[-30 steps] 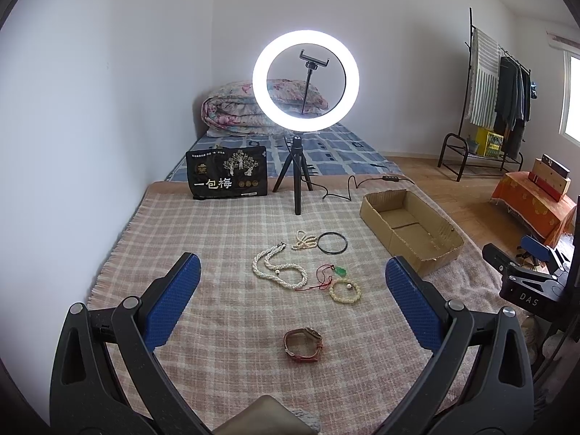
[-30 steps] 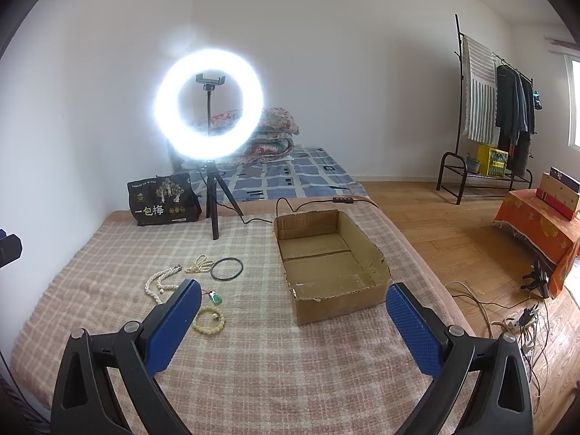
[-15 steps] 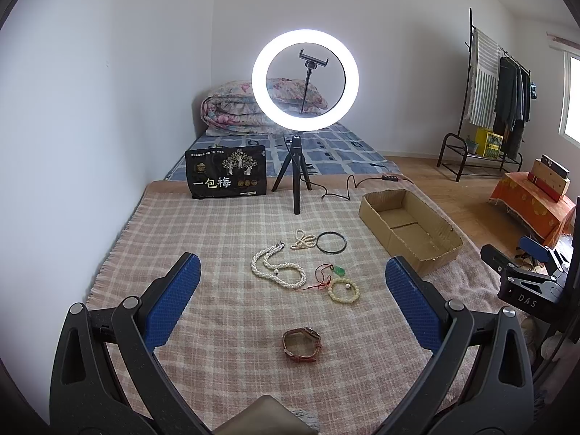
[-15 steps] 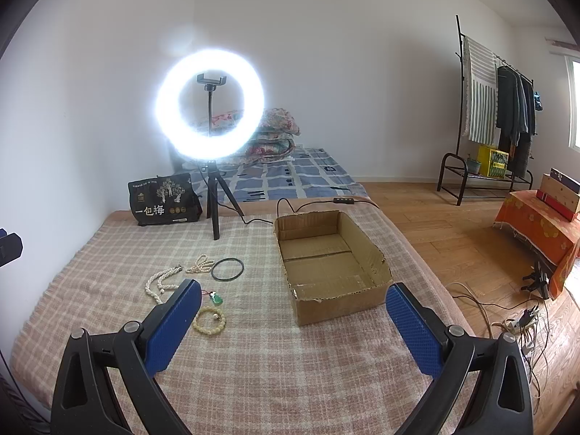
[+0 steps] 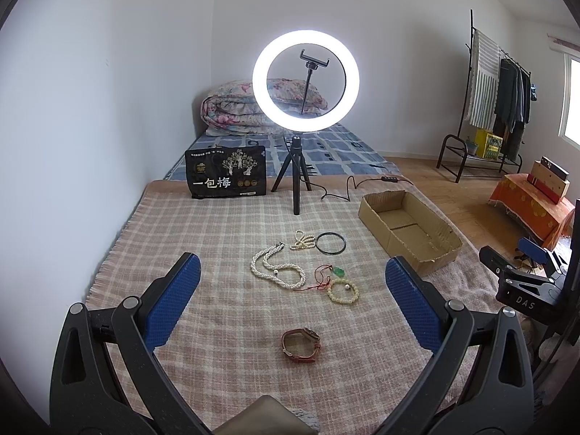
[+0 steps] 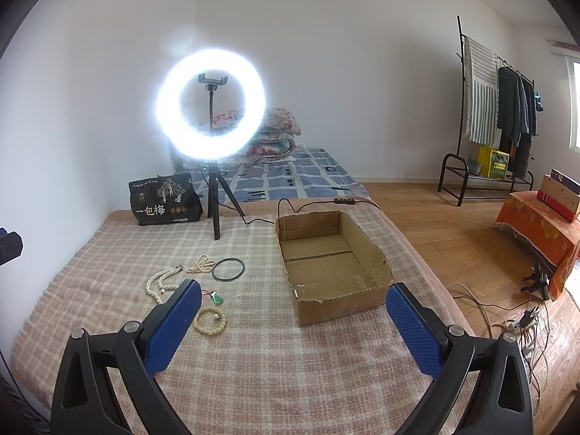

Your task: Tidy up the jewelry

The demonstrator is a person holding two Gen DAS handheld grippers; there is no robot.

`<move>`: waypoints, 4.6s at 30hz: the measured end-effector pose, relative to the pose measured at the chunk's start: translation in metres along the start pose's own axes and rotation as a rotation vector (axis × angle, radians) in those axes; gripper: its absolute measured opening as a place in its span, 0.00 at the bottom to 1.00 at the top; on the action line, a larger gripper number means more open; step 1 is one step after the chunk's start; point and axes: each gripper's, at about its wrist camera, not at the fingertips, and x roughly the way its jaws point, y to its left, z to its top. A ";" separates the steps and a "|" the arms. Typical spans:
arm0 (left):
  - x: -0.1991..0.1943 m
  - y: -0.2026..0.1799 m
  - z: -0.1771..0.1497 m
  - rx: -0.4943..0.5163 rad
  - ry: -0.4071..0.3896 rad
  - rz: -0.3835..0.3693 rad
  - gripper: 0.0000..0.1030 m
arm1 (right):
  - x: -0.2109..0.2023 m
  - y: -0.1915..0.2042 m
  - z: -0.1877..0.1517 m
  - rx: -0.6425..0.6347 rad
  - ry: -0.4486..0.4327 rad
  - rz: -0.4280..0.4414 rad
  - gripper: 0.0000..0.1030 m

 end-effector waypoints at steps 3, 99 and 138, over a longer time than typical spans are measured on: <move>0.000 0.001 0.000 0.000 0.001 -0.001 1.00 | 0.000 0.000 0.000 0.001 0.000 0.001 1.00; 0.367 0.101 -0.045 -0.361 0.737 0.014 0.35 | 0.149 0.150 -0.077 -0.306 0.513 0.466 0.60; 0.351 0.112 -0.026 -0.384 0.605 0.017 0.06 | 0.175 0.179 -0.113 -0.377 0.653 0.479 0.12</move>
